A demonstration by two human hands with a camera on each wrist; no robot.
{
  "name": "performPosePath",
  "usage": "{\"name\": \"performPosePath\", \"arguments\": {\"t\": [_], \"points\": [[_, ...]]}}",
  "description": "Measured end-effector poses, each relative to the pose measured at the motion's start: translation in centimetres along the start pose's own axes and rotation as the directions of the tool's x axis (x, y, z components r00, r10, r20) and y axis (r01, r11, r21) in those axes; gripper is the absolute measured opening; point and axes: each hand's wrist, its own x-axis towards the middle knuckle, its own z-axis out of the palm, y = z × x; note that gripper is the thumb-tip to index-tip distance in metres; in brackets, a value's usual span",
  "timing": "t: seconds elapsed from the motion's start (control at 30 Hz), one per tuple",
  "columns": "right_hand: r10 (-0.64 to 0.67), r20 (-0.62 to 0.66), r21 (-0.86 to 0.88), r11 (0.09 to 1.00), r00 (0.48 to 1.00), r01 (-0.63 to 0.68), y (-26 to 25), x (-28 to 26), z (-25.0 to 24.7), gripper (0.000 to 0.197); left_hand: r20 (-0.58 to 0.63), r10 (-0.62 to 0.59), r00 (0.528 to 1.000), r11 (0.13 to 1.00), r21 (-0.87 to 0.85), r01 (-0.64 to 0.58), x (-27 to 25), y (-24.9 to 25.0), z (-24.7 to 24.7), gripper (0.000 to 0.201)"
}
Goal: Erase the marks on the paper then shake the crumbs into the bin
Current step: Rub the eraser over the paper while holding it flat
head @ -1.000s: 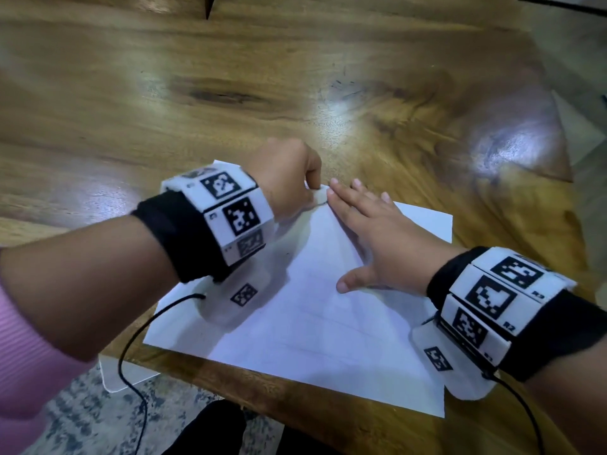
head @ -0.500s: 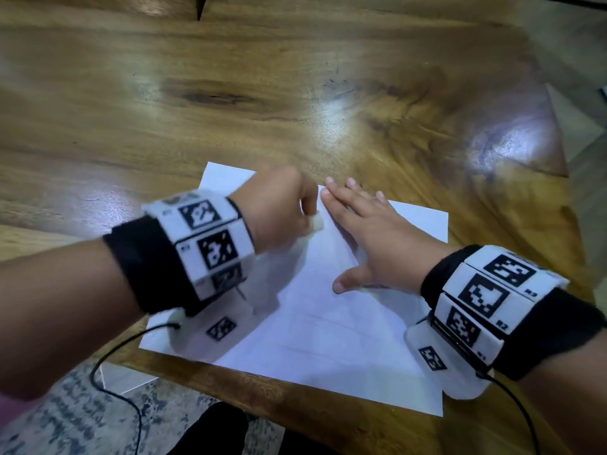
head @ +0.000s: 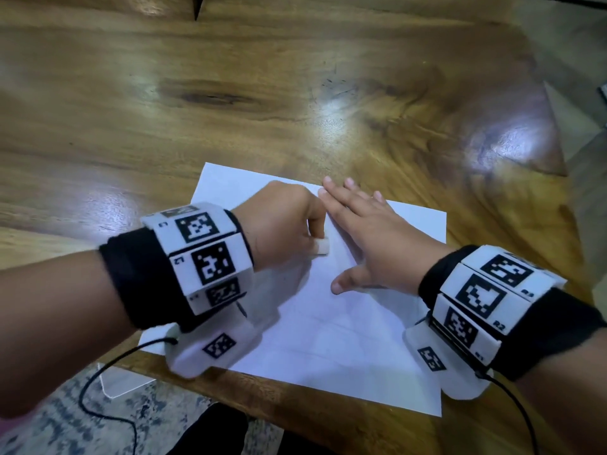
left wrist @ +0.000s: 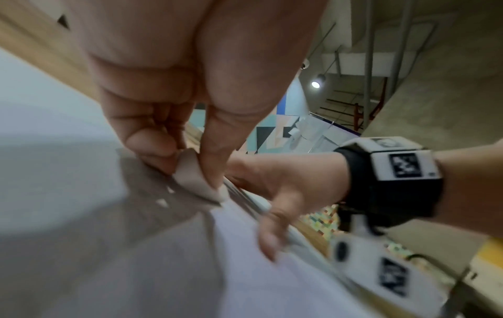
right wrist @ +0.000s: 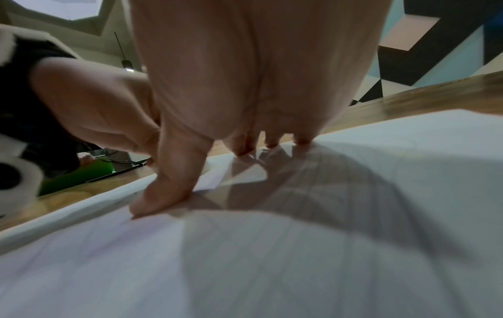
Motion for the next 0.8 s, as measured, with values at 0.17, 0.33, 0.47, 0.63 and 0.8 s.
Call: {"name": "performPosePath", "arguments": {"t": [0.17, 0.33, 0.47, 0.63, 0.8], "points": [[0.001, 0.004, -0.025, 1.0, 1.0, -0.001, 0.0, 0.0, -0.1, 0.121, -0.233, -0.064, 0.97, 0.997, 0.023, 0.072, 2.5, -0.4, -2.1, 0.015], [0.009, 0.005, -0.011, 1.0, 1.0, -0.009, 0.0, 0.1, 0.0, 0.123, 0.01, 0.046, 0.999, 0.998, 0.045, -0.046, 0.3, -0.1, -0.3, 0.007], [0.005, 0.002, -0.022, 1.0, 1.0, -0.005, 0.0, 0.0, -0.1, 0.122, -0.177, -0.076, 0.981, 0.997, 0.011, 0.079, 2.4, -0.3, -1.9, 0.012], [0.007, -0.003, -0.019, 1.0, 1.0, -0.007, 0.0, 0.0, 0.0, 0.123, -0.103, 0.027, 0.994, 0.999, 0.044, -0.022, 0.7, -0.4, -0.3, 0.007], [0.006, 0.002, -0.025, 1.0, 1.0, -0.006, -0.1, -0.1, -0.1, 0.122, 0.009, 0.073, 0.997, 0.993, 0.097, -0.073, 0.4, -1.1, -0.7, 0.011]]}}
